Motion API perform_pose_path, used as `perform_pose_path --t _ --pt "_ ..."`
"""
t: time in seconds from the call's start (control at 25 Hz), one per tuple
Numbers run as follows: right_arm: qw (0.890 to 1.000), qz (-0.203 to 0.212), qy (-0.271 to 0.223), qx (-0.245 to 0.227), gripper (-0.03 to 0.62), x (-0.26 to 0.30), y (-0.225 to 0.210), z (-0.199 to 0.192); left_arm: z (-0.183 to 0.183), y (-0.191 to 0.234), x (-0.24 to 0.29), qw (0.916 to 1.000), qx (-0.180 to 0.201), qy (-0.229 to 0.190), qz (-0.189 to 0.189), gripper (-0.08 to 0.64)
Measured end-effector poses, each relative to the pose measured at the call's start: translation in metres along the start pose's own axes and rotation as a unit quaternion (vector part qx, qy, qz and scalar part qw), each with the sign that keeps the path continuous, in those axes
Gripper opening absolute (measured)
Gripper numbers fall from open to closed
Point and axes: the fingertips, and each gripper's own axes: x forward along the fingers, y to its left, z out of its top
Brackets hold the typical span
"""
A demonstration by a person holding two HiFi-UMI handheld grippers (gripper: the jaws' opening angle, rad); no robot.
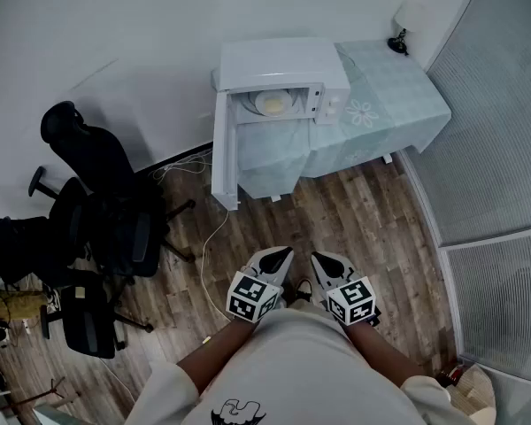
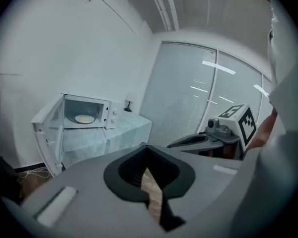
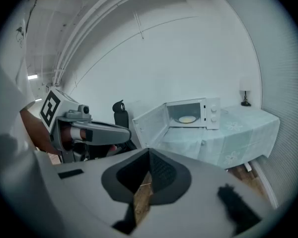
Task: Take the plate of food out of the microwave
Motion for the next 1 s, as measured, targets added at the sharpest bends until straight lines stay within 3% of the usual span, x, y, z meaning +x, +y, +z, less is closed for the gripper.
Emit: perform_pose_path --t 0.32,0.56,1.0 --pt "1.0 0.021 0.006 0.006 0.012 0.021 0.012 0.006 0.001 0.022 -0.005 1.0 -0.007 -0.002 0.004 0.003" --pt "1.0 0.009 0.023 0.008 0.014 0.047 0.013 0.011 0.011 0.049 -0.008 0.9999 -0.009 -0.011 0.0 0.003" --pt "0.999 -0.009 0.03 0.006 0.014 0.097 -0.037 0.035 0.036 0.101 0.037 0.9996 -0.023 -0.017 -0.005 0.003"
